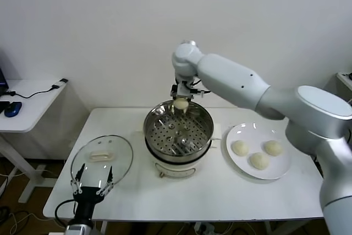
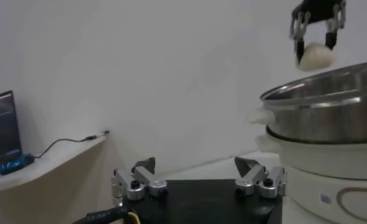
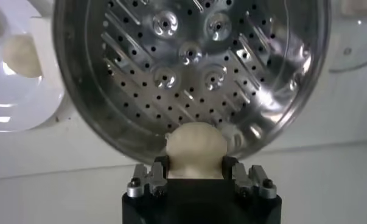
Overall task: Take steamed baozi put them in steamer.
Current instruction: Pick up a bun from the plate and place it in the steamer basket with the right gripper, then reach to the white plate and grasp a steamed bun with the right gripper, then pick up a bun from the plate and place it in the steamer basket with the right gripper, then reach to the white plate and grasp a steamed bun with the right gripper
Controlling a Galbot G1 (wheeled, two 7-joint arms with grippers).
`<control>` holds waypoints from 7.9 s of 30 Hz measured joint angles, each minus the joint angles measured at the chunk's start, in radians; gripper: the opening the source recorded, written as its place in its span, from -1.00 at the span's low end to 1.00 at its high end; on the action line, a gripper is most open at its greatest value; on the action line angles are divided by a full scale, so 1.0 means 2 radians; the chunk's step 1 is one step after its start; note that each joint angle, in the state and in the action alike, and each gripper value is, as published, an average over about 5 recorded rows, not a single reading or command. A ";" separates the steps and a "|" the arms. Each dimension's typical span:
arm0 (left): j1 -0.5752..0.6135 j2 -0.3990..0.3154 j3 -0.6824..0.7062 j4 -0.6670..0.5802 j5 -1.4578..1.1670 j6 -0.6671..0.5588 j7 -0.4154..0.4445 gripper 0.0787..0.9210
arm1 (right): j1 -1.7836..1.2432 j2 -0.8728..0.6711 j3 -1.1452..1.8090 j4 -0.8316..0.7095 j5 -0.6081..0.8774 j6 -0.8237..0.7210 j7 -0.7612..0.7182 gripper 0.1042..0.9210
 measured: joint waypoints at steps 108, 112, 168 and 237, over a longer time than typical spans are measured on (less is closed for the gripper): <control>0.013 -0.018 0.016 0.001 0.010 0.015 -0.011 0.77 | -0.154 -0.197 0.035 -0.111 0.278 -0.385 0.008 0.64; 0.014 -0.018 0.016 0.001 0.011 0.015 -0.011 0.77 | -0.154 -0.197 0.035 -0.110 0.279 -0.385 0.006 0.52; 0.032 -0.002 0.019 -0.003 0.013 0.009 -0.014 0.77 | 0.145 -0.055 -0.235 0.015 0.690 -0.496 0.081 0.22; 0.050 -0.008 0.015 -0.010 0.020 0.007 -0.020 0.77 | 0.088 -0.367 -0.173 0.198 0.495 -0.448 0.052 0.76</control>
